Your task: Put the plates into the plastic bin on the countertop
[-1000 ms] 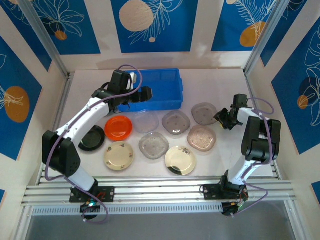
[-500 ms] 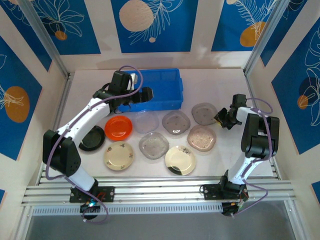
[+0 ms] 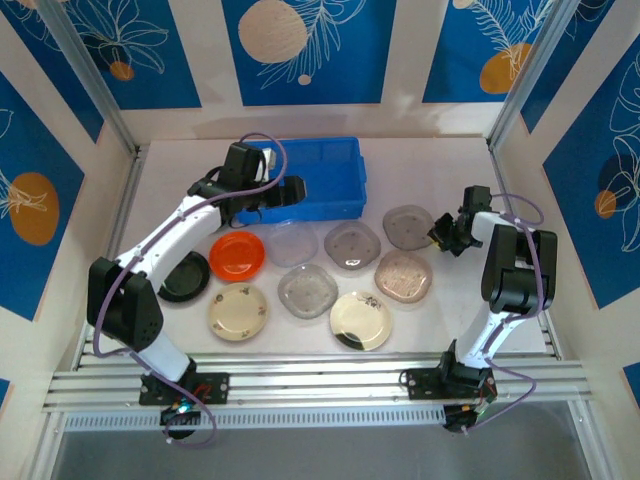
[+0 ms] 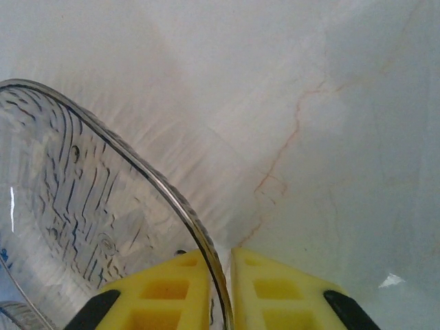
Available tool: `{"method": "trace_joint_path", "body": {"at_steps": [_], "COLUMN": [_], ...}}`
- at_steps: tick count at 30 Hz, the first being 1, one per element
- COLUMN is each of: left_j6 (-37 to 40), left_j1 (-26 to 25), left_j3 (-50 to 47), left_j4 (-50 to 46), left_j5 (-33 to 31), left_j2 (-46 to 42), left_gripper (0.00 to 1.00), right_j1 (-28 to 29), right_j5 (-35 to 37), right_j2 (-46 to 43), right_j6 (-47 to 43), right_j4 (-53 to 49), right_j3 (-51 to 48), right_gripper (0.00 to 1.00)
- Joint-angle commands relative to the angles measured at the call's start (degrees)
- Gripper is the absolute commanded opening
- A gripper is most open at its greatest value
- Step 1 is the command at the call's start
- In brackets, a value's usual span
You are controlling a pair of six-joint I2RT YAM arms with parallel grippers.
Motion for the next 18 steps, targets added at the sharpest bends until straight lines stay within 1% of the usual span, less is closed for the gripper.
{"method": "trace_joint_path", "body": {"at_steps": [1,3,12,15,18], "left_j6": [2.1,2.5,2.9,2.8,2.9], "left_j1": [-0.5,-0.5,-0.5,-0.5,-0.5], "left_j3": [-0.6,-0.2,0.4,1.0,1.8], "left_j4": [-0.7,-1.2,-0.9,-0.7,-0.8], "left_j5": [-0.9,-1.1,-1.9,-1.7,-1.8], "left_j2": [-0.6,-0.6,-0.3,0.0,0.2], "left_gripper": [0.95,0.95,0.94,0.93,0.93], "right_j1": [0.4,0.3,-2.2,-2.5,-2.0], "right_j5": [0.9,1.6,6.2,6.7,5.5], "right_j2": [0.0,-0.4,-5.8,-10.3,-15.6], "right_j6": [1.1,1.2,1.9,3.2,4.0], "right_j4": [-0.2,-0.6,-2.8,-2.6,-1.5], "right_j3": [1.5,2.0,5.3,5.1,4.5], "right_gripper": [0.06,0.0,0.0,0.0,0.0]}}
